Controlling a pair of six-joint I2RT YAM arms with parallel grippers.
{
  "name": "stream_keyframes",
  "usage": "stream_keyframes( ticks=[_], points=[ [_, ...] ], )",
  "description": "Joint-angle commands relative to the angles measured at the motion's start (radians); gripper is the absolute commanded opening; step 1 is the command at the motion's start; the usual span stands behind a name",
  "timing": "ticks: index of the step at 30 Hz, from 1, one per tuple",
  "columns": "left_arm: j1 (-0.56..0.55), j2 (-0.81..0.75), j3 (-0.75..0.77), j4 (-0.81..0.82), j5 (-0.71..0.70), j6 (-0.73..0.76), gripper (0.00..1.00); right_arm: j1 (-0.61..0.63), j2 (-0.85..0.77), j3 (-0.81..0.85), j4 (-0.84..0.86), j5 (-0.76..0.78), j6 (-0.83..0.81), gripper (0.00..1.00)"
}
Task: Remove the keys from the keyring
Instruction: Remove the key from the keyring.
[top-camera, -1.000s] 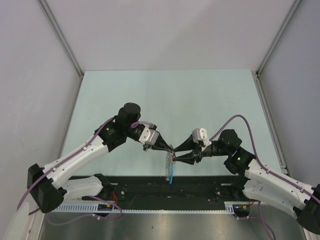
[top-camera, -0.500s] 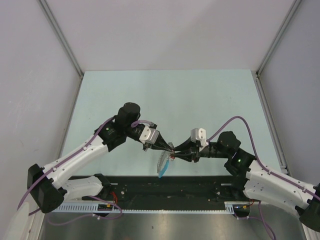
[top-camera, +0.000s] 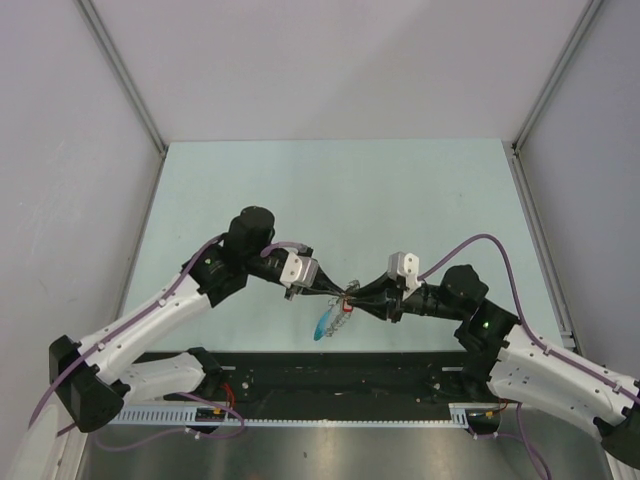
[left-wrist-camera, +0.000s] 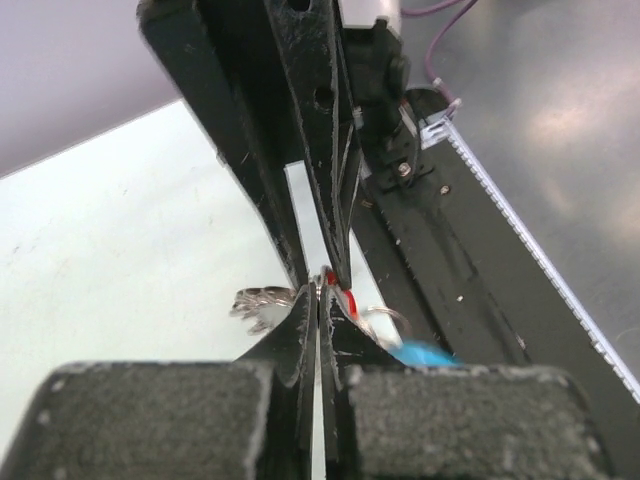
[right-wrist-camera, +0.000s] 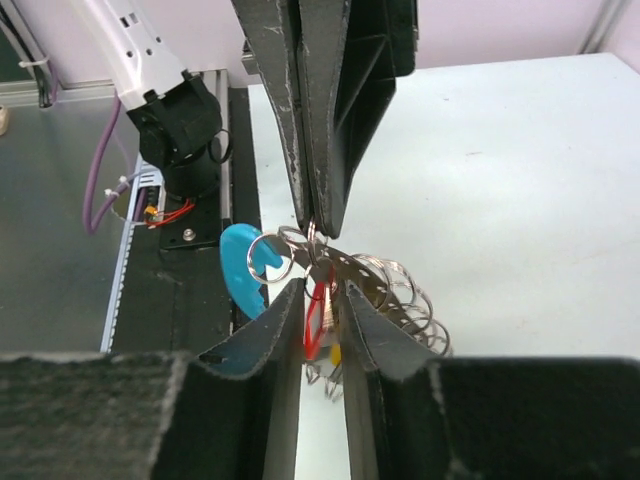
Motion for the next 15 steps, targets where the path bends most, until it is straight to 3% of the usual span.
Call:
stream_keyframes(
  ticks=[1, 15],
  points=[
    [-0.002, -0.042, -0.005, 0.036, -0.066, -0.018, 0.00, -0.012, -0.018, 0.038, -0.024, 0.054, 0.001, 0.00],
    [-0.033, -0.069, -0.036, 0.103, -0.220, -0.076, 0.00, 0.006, -0.013, 0.044, -0.023, 0.134, -0.009, 0.00]
  ],
)
